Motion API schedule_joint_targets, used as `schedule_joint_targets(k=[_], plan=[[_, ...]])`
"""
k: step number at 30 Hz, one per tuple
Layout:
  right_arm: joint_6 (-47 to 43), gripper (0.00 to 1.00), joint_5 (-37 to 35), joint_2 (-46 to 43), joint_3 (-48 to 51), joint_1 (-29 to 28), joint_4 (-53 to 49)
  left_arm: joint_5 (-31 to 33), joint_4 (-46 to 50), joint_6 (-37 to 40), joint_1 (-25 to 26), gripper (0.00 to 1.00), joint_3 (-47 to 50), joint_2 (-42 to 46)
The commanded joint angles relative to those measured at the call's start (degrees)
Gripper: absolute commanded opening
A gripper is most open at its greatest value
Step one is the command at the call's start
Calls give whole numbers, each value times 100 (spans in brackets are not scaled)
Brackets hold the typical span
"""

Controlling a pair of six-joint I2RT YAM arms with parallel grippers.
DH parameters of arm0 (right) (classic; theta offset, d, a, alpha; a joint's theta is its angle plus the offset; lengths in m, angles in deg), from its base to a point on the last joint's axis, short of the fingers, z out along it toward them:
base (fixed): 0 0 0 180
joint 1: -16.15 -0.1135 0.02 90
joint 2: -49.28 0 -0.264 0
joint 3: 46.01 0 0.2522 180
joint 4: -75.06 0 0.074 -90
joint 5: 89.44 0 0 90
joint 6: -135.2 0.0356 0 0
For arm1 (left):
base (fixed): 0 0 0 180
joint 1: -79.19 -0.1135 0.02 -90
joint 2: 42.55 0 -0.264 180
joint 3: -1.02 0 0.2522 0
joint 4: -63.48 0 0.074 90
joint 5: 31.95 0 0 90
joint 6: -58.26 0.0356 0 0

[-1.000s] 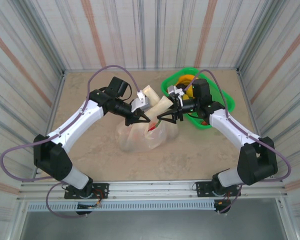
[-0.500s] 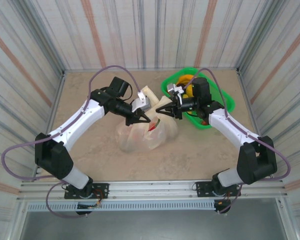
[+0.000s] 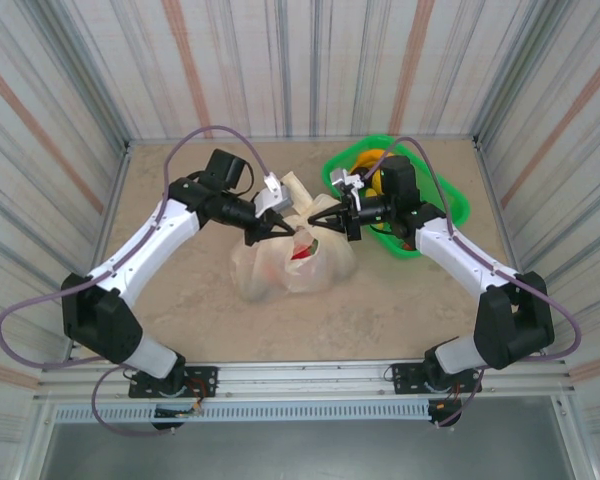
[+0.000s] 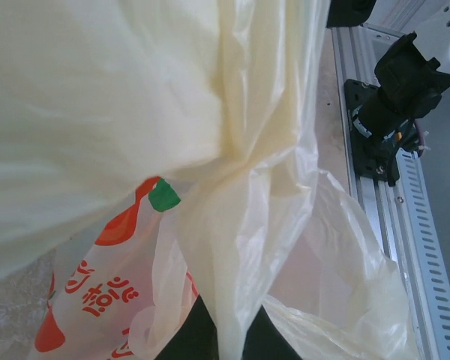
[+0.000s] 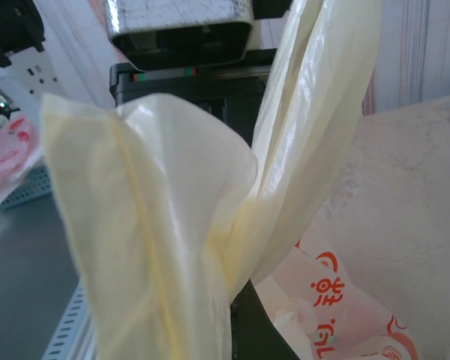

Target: Place the fake fruits into the plastic bag and tie a complex knot

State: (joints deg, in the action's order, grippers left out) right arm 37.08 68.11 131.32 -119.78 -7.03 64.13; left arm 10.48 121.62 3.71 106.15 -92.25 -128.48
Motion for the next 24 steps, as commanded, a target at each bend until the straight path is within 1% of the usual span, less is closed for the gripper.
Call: schedule_joint_targets(k=[1, 4, 8, 9, 12, 14, 15, 17, 18, 20, 21, 24], plan=[[-19, 0, -222, -180, -8, 22, 178, -94, -8, -108, -121, 7, 135, 243], [117, 0, -398, -227, 81, 22, 462, -101, -26, -116, -128, 11, 173, 269], [286, 0, -552, -259, 194, 1, 824, -90, -39, -138, -155, 14, 216, 329], [308, 0, -556, -259, 212, 4, 881, -146, -68, -165, -192, 16, 239, 358], [296, 0, -524, -246, 218, -22, 884, -536, -349, -353, -323, 30, 377, 565], [299, 0, -480, -241, 226, -21, 886, -819, -778, -630, -490, 37, 567, 796], [298, 0, -474, -246, 241, -29, 885, -1001, -1147, -926, -640, 42, 728, 952], [286, 0, -451, -252, 253, -37, 886, -1380, -2182, -1683, -1025, 47, 1140, 1290], [293, 0, -444, -262, 259, -36, 881, -1390, -2842, -2220, -1236, 50, 1401, 1466], [274, 0, -437, -274, 270, -40, 864, -1164, -3780, -2953, -1545, 57, 1767, 1698], [264, 0, -435, -278, 275, -48, 873, -851, -3972, -3150, -1624, 60, 1837, 1750], [267, 0, -435, -275, 262, -58, 877, -133, -3784, -3333, -1659, 62, 1616, 1535]])
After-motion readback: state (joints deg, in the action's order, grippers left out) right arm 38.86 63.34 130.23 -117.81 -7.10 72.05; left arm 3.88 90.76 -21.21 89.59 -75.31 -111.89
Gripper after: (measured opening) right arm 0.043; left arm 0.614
